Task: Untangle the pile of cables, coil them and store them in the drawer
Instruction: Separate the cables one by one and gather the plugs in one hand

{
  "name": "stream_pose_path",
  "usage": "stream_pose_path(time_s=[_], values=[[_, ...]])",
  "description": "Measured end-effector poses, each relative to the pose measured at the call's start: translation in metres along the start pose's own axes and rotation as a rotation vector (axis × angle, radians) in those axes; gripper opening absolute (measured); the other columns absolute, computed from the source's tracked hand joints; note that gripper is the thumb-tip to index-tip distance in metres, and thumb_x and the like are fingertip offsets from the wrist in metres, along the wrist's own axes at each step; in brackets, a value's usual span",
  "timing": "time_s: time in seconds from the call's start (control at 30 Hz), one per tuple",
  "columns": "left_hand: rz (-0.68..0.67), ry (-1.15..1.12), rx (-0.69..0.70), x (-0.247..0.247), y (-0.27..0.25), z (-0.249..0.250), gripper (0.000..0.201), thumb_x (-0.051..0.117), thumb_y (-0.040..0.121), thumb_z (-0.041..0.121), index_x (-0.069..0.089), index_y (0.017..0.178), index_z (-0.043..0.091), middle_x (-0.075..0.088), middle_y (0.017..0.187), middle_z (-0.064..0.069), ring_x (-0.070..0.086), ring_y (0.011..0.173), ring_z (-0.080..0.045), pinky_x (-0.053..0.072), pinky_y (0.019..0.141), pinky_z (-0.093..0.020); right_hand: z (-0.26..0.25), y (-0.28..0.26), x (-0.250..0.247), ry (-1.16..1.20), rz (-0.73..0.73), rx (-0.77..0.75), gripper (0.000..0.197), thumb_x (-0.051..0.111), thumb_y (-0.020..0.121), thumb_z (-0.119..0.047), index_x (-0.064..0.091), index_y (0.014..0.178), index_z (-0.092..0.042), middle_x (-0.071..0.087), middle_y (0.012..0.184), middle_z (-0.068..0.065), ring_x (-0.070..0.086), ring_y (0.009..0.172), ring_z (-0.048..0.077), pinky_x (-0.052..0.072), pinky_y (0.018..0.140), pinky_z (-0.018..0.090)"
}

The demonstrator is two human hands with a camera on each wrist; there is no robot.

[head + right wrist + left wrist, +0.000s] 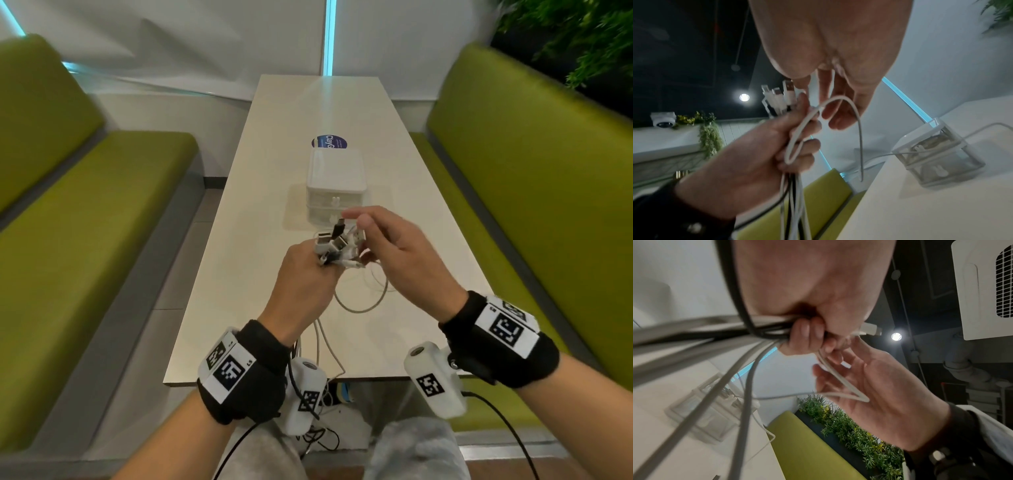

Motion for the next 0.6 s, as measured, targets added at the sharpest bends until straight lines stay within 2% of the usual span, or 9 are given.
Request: stream_pose_path(time_s=[0.07, 0.13, 0.23, 0.33, 0.4, 0.43, 0.5, 0.53, 0.6], values=[[0.052, -0.076, -0.015, -0.008, -0.002, 0.005, 0.027, 0.055, 0.091, 0.015, 0.066, 0.069, 0.025, 0.066, 0.068, 0.004, 0.060, 0.066, -0.020, 0.049, 0.062, -0.045, 0.013, -0.006, 0.017, 0.022, -0.147, 0.118, 0.048, 0.031, 0.101, -0.045, 0.066, 0.105, -0.012, 0.070, 0.091, 0.011, 0.067, 0.077, 0.025, 0.054, 0.072, 0.042], [0.110, -0.125, -0.024, -0.018, -0.002, 0.010, 0.035, 0.053, 0.088, 0.016, 0.062, 0.058, 0.033, 0.059, 0.061, 0.005, 0.054, 0.062, -0.016, 0.043, 0.060, -0.034, 0.025, -0.019, 0.034, -0.003, -0.302, 0.199, 0.058, 0.027, 0.097, -0.054, 0.069, 0.094, -0.013, 0.070, 0.075, 0.010, 0.066, 0.066, 0.025, 0.052, 0.070, 0.043], [0.175, -0.218, -0.032, -0.031, -0.002, 0.011, 0.024, 0.049, 0.084, 0.016, 0.066, 0.070, 0.024, 0.060, 0.069, -0.014, 0.050, 0.062, -0.024, 0.039, 0.060, -0.040, 0.035, -0.041, 0.055, -0.093, -0.452, 0.219, 0.063, 0.028, 0.095, -0.059, 0.070, 0.085, -0.014, 0.053, 0.053, 0.002, 0.048, 0.049, 0.013, 0.042, 0.058, 0.032], [0.168, -0.280, -0.053, -0.035, -0.008, 0.015, 0.032, 0.046, 0.093, 0.003, 0.066, 0.075, 0.020, 0.062, 0.067, -0.008, 0.056, 0.050, -0.023, 0.045, 0.054, -0.032, 0.042, -0.058, 0.072, 0.001, -0.529, 0.245, 0.064, 0.024, 0.099, -0.058, 0.070, 0.085, -0.015, 0.046, 0.052, 0.000, 0.043, 0.053, 0.014, 0.039, 0.061, 0.030], [0.155, -0.342, -0.043, -0.037, -0.013, 0.025, 0.043, 0.041, 0.094, -0.007, 0.065, 0.075, 0.023, 0.061, 0.069, -0.009, 0.049, 0.042, -0.010, 0.038, 0.045, -0.020, 0.048, -0.074, 0.086, 0.073, -0.624, 0.307, 0.055, 0.023, 0.102, -0.052, 0.069, 0.088, -0.025, 0.053, 0.056, 0.002, 0.051, 0.058, 0.021, 0.044, 0.070, 0.034], [0.156, -0.379, -0.036, -0.039, -0.013, 0.030, 0.049, 0.040, 0.093, -0.011, 0.065, 0.074, 0.027, 0.063, 0.071, -0.002, 0.045, 0.043, -0.003, 0.034, 0.045, -0.016, 0.051, -0.084, 0.094, 0.079, -0.704, 0.347, 0.047, 0.027, 0.103, -0.049, 0.068, 0.087, -0.033, 0.057, 0.059, -0.001, 0.057, 0.062, 0.026, 0.046, 0.074, 0.035], [0.168, -0.424, -0.010, -0.045, -0.011, 0.040, 0.052, 0.039, 0.092, -0.015, 0.065, 0.076, 0.028, 0.061, 0.071, 0.012, 0.042, 0.045, -0.006, 0.030, 0.042, -0.019, 0.058, -0.102, 0.105, 0.010, -0.889, 0.398, 0.026, 0.042, 0.098, -0.047, 0.065, 0.089, -0.039, 0.066, 0.068, -0.008, 0.065, 0.072, 0.030, 0.050, 0.082, 0.038], [0.174, -0.446, 0.008, -0.048, -0.010, 0.045, 0.049, 0.040, 0.092, -0.015, 0.064, 0.079, 0.025, 0.061, 0.074, 0.012, 0.039, 0.049, -0.013, 0.030, 0.040, -0.029, 0.061, -0.107, 0.108, -0.046, -0.956, 0.397, 0.019, 0.051, 0.095, -0.050, 0.064, 0.096, -0.036, 0.068, 0.072, -0.008, 0.067, 0.075, 0.026, 0.052, 0.085, 0.038], [0.179, -0.481, 0.020, -0.054, -0.007, 0.049, 0.042, 0.041, 0.094, -0.015, 0.062, 0.083, 0.019, 0.060, 0.077, 0.006, 0.037, 0.070, -0.025, 0.033, 0.043, -0.039, 0.063, -0.100, 0.103, -0.154, -0.946, 0.358, 0.034, 0.060, 0.089, -0.053, 0.059, 0.112, -0.029, 0.072, 0.080, 0.000, 0.069, 0.076, 0.018, 0.054, 0.088, 0.041]])
Point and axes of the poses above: each hand's wrist, its own y-axis towards the middle knuckle, its own x-axis out of the palm, z = x × y, the point moved 7 cm from there along y, towards the middle knuckle
